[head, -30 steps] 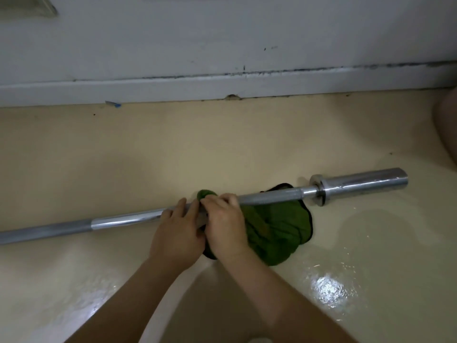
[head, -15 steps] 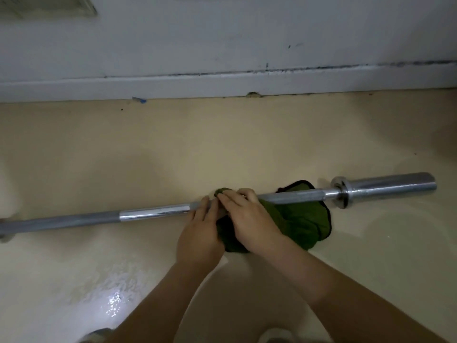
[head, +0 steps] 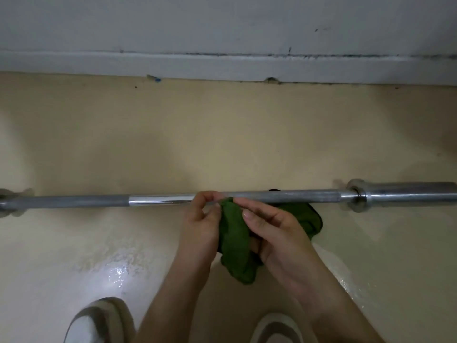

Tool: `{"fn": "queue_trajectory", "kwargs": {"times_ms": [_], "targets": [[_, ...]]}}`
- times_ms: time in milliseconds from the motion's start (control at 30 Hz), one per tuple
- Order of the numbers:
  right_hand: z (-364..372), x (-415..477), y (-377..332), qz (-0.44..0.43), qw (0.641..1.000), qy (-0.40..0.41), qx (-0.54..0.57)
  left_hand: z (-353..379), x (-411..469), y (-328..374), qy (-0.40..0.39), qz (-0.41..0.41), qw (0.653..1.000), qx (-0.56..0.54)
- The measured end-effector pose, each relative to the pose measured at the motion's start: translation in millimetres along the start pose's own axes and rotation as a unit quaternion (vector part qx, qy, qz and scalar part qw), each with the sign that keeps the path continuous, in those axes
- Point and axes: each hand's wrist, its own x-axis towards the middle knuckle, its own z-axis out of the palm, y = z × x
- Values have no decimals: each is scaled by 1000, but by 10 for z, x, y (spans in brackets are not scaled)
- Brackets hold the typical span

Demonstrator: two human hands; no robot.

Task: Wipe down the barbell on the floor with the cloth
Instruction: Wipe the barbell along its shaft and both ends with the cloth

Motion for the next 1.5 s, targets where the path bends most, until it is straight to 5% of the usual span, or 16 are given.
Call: {"fn": "queue_trajectory", "kwargs": {"times_ms": [100, 200, 333, 400, 567, 700, 833, 933, 1033, 1267, 1400, 1500], "targets": [[-12, 117, 91, -15, 989, 28, -143, -206, 121, 199, 39, -15, 999, -19], [-151, 387, 239, -103, 911, 131, -377, -372, 431, 136, 93, 81, 983, 138], [-294, 588, 418, -229, 726, 156, -630, -452, 658, -197, 119, 248, 857, 437], [-396, 610, 412, -285, 625, 168, -707, -369, 625, -434, 64, 257, 827, 496], [-703, 695, 293, -275, 520, 168, -791, -283, 719, -862, -42, 292, 689, 662], [-776, 836, 174, -287, 503, 138, -804, -249, 1150, -673, -68, 334, 635, 693], [-810, 1124, 7, -288, 497, 134, -808, -200, 1601, -310, -212, 327, 589, 708], [-822, 1316, -130, -282, 492, 112, -816, -209, 1771, -183, -272, 322, 599, 681], [-837, 1339, -171, -283, 511, 103, -805, 24, 1660, -309, -244, 372, 596, 668], [-942, 1320, -329, -279, 600, 24, -749, 19, 1610, -508, -208, 442, 583, 649], [-923, 1282, -365, -288, 612, 36, -736, -548, 1701, -396, -164, 372, 607, 683], [-859, 1287, -352, -300, 618, 40, -726, -463, 1728, -284, -162, 312, 664, 660]]}}
